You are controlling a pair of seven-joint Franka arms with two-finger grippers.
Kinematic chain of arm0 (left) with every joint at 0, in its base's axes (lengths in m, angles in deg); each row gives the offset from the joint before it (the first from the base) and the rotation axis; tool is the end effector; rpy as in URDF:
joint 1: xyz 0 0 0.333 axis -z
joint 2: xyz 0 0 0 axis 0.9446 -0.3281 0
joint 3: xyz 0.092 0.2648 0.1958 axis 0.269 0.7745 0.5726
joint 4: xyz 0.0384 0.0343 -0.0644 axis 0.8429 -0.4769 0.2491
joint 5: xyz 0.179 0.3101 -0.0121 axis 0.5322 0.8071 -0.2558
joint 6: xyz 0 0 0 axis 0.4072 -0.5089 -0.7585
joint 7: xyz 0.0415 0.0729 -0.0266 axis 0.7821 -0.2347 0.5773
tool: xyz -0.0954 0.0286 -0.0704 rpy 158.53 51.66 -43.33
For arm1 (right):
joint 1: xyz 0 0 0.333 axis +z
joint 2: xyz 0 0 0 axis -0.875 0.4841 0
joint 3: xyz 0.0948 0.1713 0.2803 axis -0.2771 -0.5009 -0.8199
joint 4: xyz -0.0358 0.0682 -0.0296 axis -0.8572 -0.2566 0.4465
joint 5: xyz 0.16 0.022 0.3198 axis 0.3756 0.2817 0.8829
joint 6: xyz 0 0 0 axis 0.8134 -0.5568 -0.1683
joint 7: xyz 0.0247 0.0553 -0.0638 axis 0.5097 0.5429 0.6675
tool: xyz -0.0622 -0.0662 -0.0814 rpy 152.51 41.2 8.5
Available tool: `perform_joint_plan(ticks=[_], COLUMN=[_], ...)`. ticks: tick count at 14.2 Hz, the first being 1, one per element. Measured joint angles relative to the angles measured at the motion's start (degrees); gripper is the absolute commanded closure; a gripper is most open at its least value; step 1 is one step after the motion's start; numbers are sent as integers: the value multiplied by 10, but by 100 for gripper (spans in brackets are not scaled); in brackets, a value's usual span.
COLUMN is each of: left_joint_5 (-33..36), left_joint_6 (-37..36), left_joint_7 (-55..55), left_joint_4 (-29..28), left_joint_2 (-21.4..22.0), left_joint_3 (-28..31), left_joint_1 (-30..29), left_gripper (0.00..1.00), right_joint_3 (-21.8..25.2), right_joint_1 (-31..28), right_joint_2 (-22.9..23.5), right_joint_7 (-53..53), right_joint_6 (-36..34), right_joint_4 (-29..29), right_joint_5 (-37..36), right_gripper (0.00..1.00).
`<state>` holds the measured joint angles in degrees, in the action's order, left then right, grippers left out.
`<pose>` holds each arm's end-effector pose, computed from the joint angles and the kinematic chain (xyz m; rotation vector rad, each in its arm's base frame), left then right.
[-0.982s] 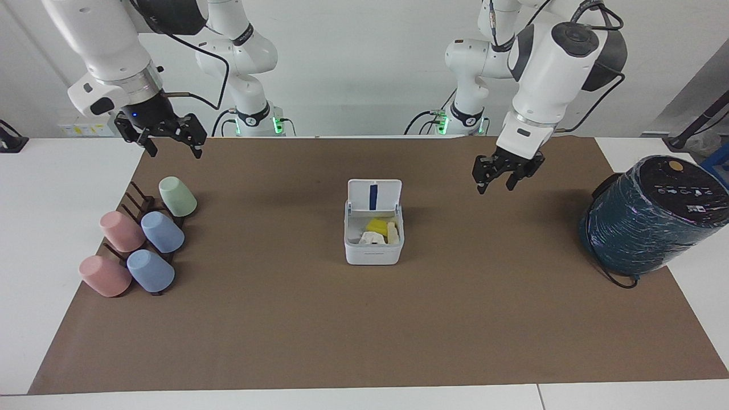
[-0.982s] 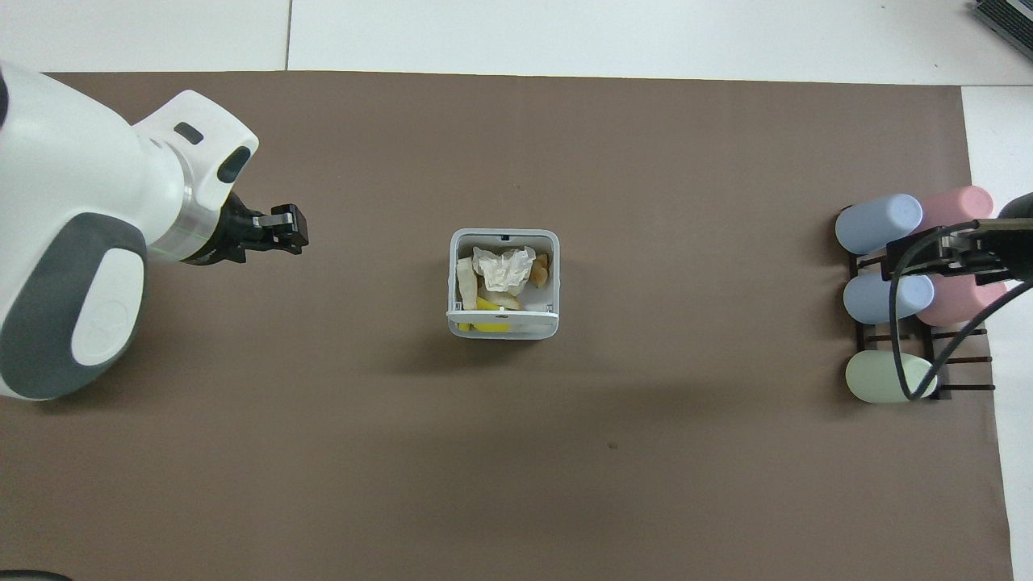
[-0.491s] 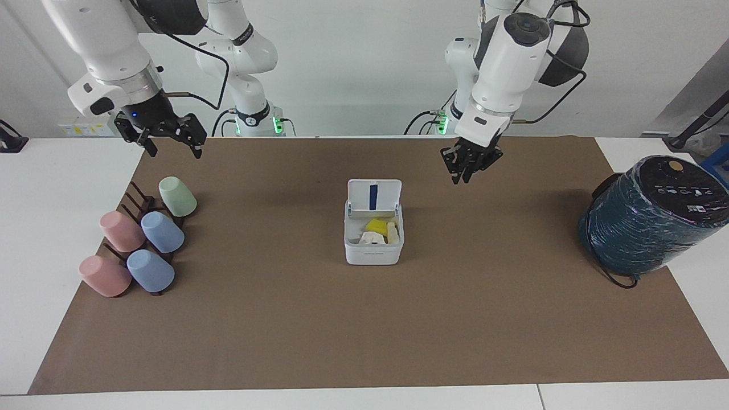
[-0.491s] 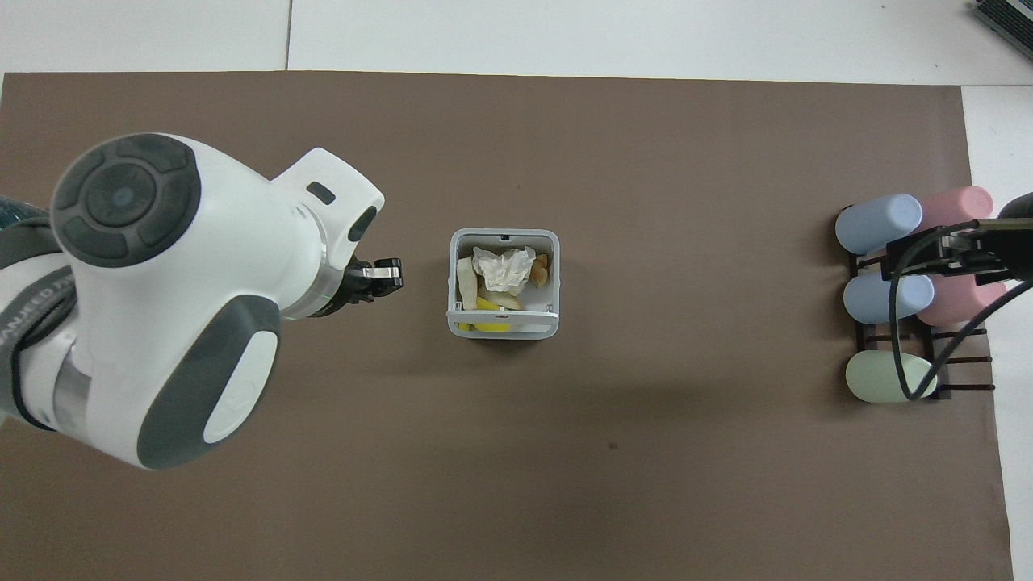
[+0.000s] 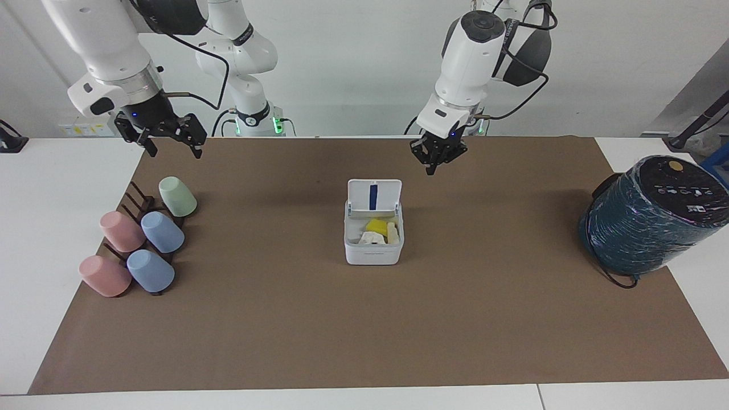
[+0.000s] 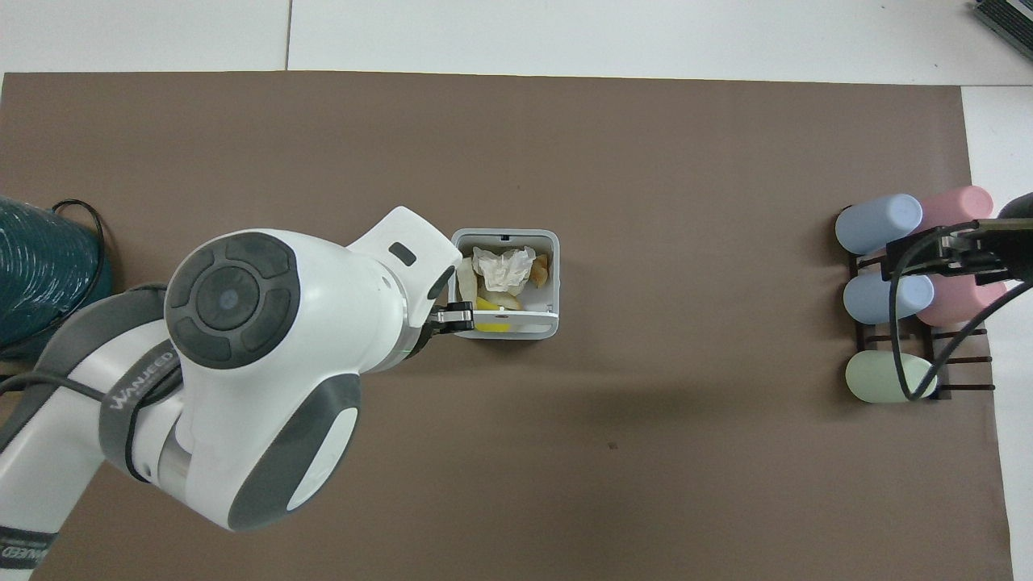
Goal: Close trash can lid
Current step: 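Push the white lid down over the can with the left gripper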
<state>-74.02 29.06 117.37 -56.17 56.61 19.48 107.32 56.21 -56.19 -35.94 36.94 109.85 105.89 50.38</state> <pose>0.4354 -0.3127 0.5518 2.9581 0.0226 0.0781 0.5102 -0.0027 0.6305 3.1292 -0.1098 -0.0469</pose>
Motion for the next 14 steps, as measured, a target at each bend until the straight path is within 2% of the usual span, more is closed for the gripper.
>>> perform_joint_plan(ticks=[4,6,14], left_joint_5=[-30,-32,-70], left_joint_6=[65,120,301], left_joint_7=[8,12,13], left_joint_4=[-43,-68,-83], left_joint_2=[0,-2,-45], left_joint_3=[0,0,12], left_joint_1=[44,57,40], left_gripper=[98,98,98], right_joint_3=[0,0,0], right_joint_1=[0,0,0], right_joint_2=[0,0,0], right_joint_7=[0,0,0], right_joint_6=[0,0,0], right_joint_4=[0,0,0], right_joint_5=[0,0,0], right_gripper=[0,0,0])
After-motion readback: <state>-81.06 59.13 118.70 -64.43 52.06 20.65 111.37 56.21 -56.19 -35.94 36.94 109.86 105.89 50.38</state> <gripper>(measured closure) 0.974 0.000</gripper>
